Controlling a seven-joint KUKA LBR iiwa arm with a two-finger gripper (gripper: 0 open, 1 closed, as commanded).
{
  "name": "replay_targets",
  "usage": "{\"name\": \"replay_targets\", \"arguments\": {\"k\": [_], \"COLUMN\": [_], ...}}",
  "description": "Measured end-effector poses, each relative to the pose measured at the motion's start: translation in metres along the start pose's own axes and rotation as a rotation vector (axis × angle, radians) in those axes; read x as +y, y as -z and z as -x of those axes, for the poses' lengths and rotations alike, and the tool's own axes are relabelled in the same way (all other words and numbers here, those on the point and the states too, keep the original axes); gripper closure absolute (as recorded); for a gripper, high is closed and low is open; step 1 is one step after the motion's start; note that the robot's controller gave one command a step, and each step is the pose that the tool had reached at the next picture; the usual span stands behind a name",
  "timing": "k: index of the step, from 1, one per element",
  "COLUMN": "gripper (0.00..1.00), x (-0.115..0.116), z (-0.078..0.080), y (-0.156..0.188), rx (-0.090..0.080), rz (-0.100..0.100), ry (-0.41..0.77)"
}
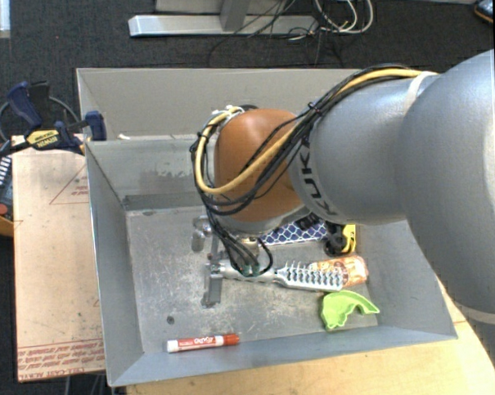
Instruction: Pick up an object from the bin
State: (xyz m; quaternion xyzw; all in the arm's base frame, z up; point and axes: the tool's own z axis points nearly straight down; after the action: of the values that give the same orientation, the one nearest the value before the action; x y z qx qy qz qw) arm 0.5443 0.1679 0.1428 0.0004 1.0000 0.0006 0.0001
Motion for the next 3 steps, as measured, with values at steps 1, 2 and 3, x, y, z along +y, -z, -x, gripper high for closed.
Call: {"name": "replay_targets", "arguments": {"k": [1, 2, 3], "gripper": [0.00, 0.00, 0.00], "x": [-0.088, -0.065, -0.171], "z": [-0.017, 0.002, -0.008], "y": [-0.072, -0.017, -0.044], "rx": [0.003, -0.007, 0.004], "rz": [-0.001, 0.002, -0.003], "ry": [0.035, 0.106, 0.094]}}
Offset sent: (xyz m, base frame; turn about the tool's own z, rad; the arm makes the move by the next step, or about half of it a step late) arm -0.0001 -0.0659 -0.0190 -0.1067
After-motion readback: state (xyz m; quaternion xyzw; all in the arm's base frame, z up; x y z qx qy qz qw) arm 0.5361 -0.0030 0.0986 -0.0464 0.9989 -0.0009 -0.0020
